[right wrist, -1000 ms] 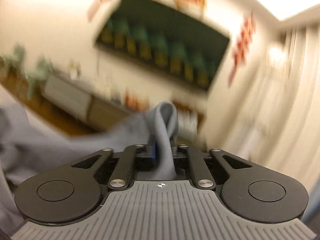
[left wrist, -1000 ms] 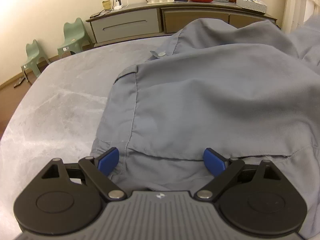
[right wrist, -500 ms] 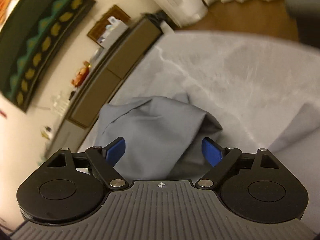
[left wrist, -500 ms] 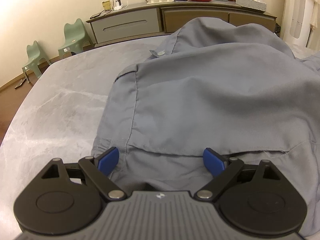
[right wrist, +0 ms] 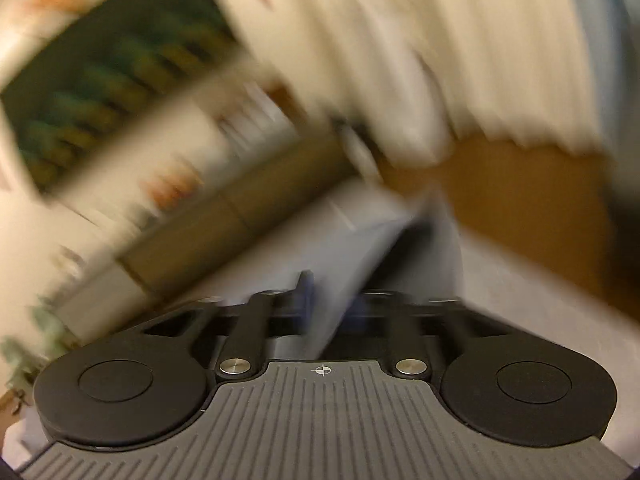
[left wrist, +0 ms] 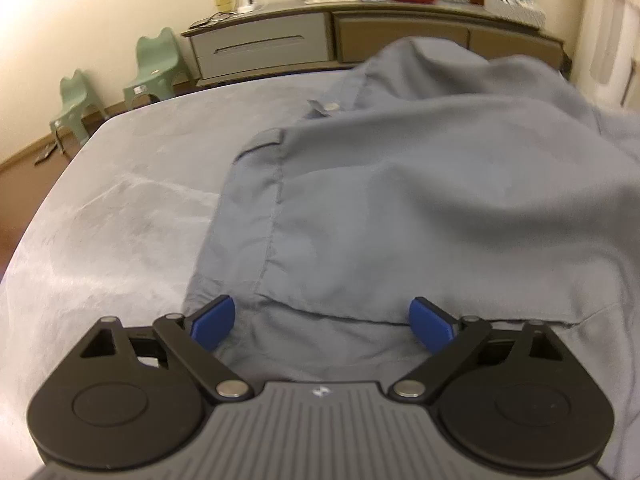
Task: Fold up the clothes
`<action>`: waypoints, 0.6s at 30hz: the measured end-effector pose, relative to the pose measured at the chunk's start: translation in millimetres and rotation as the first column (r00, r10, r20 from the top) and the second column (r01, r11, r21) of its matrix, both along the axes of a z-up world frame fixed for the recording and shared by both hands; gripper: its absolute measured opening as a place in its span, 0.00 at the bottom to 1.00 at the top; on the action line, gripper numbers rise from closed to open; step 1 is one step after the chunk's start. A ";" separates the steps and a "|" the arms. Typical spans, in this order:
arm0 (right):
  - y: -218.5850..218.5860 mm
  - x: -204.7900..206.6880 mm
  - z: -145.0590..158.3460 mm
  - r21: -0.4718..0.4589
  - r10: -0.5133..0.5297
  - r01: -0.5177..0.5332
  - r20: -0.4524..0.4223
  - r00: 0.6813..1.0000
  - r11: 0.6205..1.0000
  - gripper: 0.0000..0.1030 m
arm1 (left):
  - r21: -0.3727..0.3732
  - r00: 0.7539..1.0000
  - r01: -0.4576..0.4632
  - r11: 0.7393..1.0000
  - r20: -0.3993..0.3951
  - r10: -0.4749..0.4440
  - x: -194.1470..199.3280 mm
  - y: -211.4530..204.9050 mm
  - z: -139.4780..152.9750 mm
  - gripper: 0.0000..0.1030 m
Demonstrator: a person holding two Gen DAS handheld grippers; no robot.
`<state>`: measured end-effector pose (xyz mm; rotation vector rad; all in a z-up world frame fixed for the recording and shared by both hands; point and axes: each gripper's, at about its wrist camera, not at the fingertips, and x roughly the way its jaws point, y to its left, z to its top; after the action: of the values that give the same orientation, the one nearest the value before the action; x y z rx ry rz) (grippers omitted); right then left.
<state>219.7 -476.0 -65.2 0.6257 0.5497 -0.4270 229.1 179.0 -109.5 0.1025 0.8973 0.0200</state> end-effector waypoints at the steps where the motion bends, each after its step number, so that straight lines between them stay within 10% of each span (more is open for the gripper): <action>1: -3.8 -4.0 -9.8 0.039 0.000 0.001 -0.033 0.999 0.999 0.47 | -0.021 1.000 -0.010 1.000 0.017 0.011 -3.4 5.3 5.9 0.94; 8: 52.2 -76.1 64.5 -0.110 0.197 -0.180 0.171 0.965 0.978 0.86 | -0.050 0.985 -0.100 0.994 0.136 0.106 -22.6 46.0 41.6 0.94; 11: 88.0 -114.4 69.4 -0.144 0.339 -0.316 0.190 0.921 0.938 0.95 | 0.077 0.985 -0.038 0.996 0.170 0.024 -21.2 39.9 45.8 0.94; 18: 92.8 -144.6 35.0 -0.089 0.342 -0.339 0.019 0.940 0.937 0.94 | 0.240 0.946 0.232 0.943 0.171 -0.276 2.5 5.4 37.7 0.94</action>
<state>75.0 -383.2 -30.2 0.4435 0.5913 -0.1107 231.6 184.4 -71.7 0.4144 0.6696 -0.1126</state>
